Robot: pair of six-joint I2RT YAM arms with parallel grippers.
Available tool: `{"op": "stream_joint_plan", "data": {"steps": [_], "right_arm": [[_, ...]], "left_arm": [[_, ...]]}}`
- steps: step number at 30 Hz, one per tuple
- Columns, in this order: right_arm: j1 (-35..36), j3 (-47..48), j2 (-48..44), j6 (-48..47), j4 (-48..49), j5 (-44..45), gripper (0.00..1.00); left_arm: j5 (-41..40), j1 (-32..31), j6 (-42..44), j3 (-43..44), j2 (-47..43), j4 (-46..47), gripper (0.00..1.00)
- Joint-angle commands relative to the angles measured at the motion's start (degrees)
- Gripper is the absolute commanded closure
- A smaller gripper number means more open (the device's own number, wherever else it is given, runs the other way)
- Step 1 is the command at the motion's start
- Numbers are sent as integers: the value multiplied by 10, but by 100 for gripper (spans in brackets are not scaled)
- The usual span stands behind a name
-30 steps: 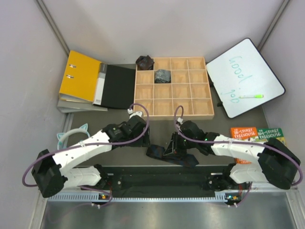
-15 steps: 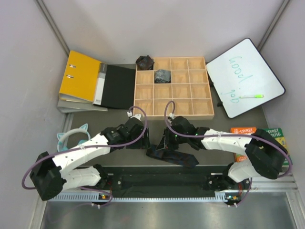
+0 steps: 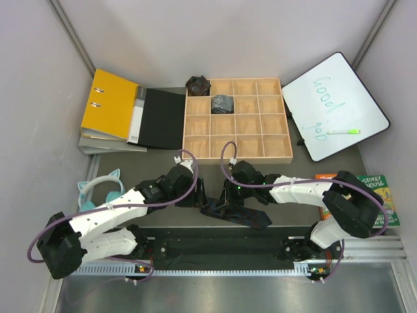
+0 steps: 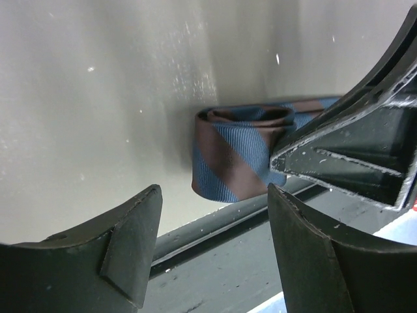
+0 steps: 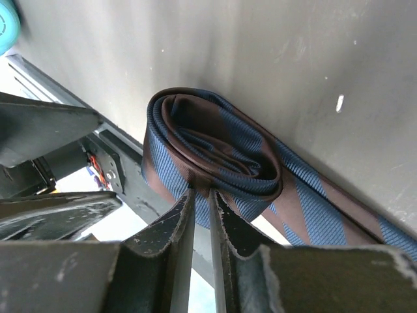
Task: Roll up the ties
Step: Roll the tie at the center of the board.
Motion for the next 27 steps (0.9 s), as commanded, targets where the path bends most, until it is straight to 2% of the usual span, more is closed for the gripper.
{"op": "stream_joint_plan", "data": {"steps": [1,10,23,26,27], "right_arm": [[-8,-5,8,-20,6,18,84],[-8,-14,9,-24,10,17,84],[-8,-20,10,-28,11,16,84],[-8,-19,12,-28,10,16,84],[-8,-19,12,-28,10,16,84]], "left_arm": [[26,3,-2,-22,-11,60,30],[56,3,-1,-59,14,124,31],[56,3,-10,-116,66,221,42],[62,2,-15,-124,74,240,47],[75,3,-17,-125,78,245,54]]}}
